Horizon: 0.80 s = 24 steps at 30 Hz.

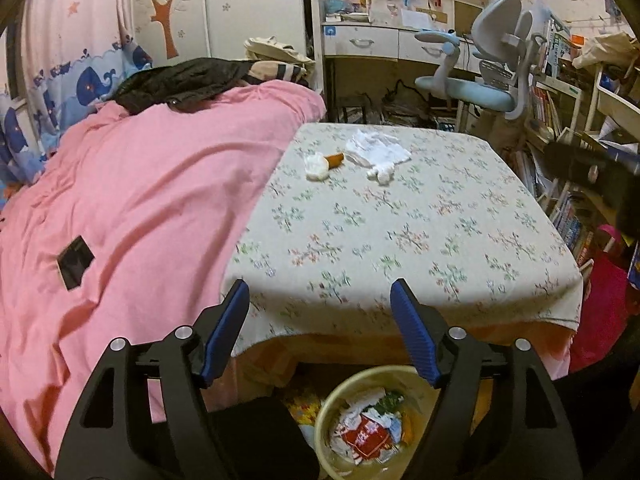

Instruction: Collect trash

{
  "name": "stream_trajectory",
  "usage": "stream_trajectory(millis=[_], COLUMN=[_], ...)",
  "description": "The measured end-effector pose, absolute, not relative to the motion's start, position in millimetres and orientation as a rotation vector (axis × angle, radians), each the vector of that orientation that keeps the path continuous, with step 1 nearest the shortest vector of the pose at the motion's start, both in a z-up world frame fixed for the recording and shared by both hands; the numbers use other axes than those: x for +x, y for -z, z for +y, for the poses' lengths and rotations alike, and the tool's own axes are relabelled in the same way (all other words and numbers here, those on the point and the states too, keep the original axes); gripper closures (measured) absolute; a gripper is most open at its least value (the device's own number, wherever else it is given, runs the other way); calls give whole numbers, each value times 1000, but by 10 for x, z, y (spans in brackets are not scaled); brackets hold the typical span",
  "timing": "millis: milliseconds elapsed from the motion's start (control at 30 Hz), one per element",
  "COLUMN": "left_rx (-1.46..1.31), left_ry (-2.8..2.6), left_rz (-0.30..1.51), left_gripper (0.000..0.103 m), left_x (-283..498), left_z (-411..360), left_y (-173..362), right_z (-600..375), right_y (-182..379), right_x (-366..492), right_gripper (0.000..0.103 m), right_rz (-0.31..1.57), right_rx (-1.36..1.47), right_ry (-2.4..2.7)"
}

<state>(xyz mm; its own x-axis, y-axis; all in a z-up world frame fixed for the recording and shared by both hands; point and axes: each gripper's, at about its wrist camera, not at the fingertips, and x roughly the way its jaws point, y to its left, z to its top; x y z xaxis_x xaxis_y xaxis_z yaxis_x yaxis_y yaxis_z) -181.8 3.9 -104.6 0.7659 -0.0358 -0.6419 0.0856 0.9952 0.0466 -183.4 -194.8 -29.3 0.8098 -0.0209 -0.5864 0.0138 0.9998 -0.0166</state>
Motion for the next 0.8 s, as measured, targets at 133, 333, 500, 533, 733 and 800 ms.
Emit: stream_trajectory(millis=[133,333,500,533,733,800], left_rx=[80,81,93,94,100,102], left_ry=[52,33,27,27,23,22], left_rz=[690,696,698,699,705,706], left_gripper=[32,30,29,29,28,27], left_x=[-1721,-1617,-1545,-1531,-1468,-1456], left_z=[71,100,86,86,84,84], left_y=[1000,1002,1020,1023,1040,1047], right_z=[-1939,-1949,-1951,-1947,-1944,-1943], right_y=[346,425,494,506,558,567], right_x=[-1753,-1632,-1542,-1531,-1479,-1460], right_gripper=[8,8,8,8,8,8], right_rz=[637,655,675,679,696,700], right_rx=[-11,-10,-10,-11,-19,-20], right_ry=[19,19,13,11,9,10])
